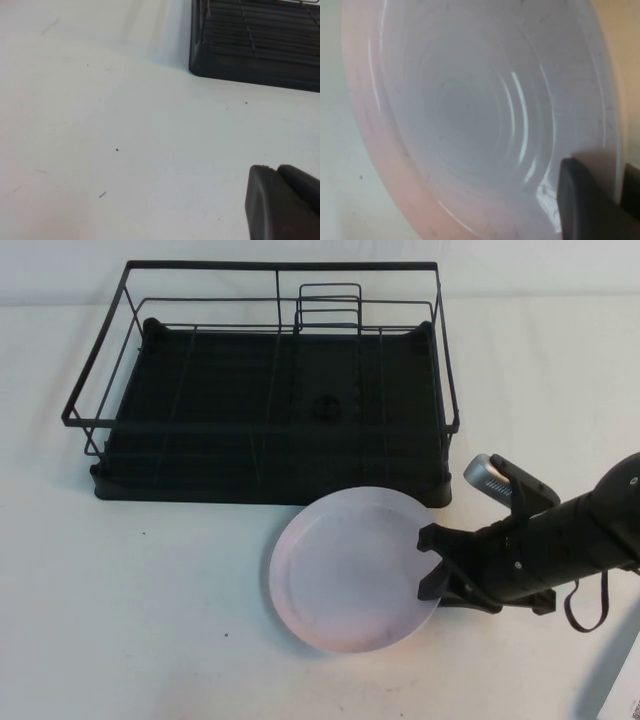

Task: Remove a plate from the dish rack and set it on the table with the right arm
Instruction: Place the plate from the table

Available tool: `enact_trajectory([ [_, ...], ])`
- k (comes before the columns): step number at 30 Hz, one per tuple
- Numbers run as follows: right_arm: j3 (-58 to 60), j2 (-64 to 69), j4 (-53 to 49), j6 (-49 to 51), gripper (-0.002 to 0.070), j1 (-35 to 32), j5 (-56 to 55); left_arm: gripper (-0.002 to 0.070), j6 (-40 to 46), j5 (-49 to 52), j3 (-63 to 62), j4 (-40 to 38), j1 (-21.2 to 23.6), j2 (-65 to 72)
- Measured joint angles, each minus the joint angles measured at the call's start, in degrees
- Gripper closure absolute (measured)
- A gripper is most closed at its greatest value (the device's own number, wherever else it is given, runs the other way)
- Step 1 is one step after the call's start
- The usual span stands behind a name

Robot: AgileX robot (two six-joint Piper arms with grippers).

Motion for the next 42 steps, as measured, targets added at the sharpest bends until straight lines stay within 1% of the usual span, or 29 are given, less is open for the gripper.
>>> enact_trajectory([
  [4, -0.1, 0.98, 2.11, -2.06, 0.0629, 0.0, 0.0, 0.0679, 0.0, 0.0, 0.0, 0.0, 0.0, 0.0],
  [11, -0.1, 0.98, 2.82, -3.56, 0.0625, 0.0, -0.26, 0.0679, 0.0, 0.0, 0.0, 0.0, 0.0, 0.0],
  [16, -0.1, 1.33, 2.66, -3.98, 0.058, 0.0, -0.89, 0.0679, 0.0, 0.0, 0.0, 0.0, 0.0, 0.0],
  [21, -0.1, 1.53, 2.41, -3.98, 0.0502, 0.0, -1.54, 0.0679, 0.0, 0.0, 0.0, 0.0, 0.0, 0.0],
  [27, -0.1, 1.53, 2.27, -4.09, 0.0328, 0.0, -1.54, 0.0679, 0.0, 0.0, 0.0, 0.0, 0.0, 0.0],
  [29, -0.1, 1.53, 2.14, -4.09, 0.0287, 0.0, -1.54, 0.0679, 0.0, 0.0, 0.0, 0.0, 0.0, 0.0],
  [33, -0.1, 1.1, 0.6, -4.16, 0.0259, 0.0, -0.68, 0.0679, 0.0, 0.0, 0.0, 0.0, 0.0, 0.0],
  [35, -0.1, -0.46, -1.27, -4.16, 0.0267, 0.0, 0.49, 0.0679, 0.0, 0.0, 0.0, 0.0, 0.0, 0.0],
  [37, -0.1, -2.99, -3.5, -4.16, 0.0307, 0.0, 2.35, 0.0679, 0.0, 0.0, 0.0, 0.0, 0.0, 0.0],
  [40, -0.1, -7.62, -7.54, -4.16, 0.0442, 0.0, 7.0, 0.0679, 0.0, 0.0, 0.0, 0.0, 0.0, 0.0],
  [42, -0.1, -10.84, -10.67, -4.16, 0.0568, 0.0, 10.77, 0.0679, 0.0, 0.0, 0.0, 0.0, 0.0, 0.0],
])
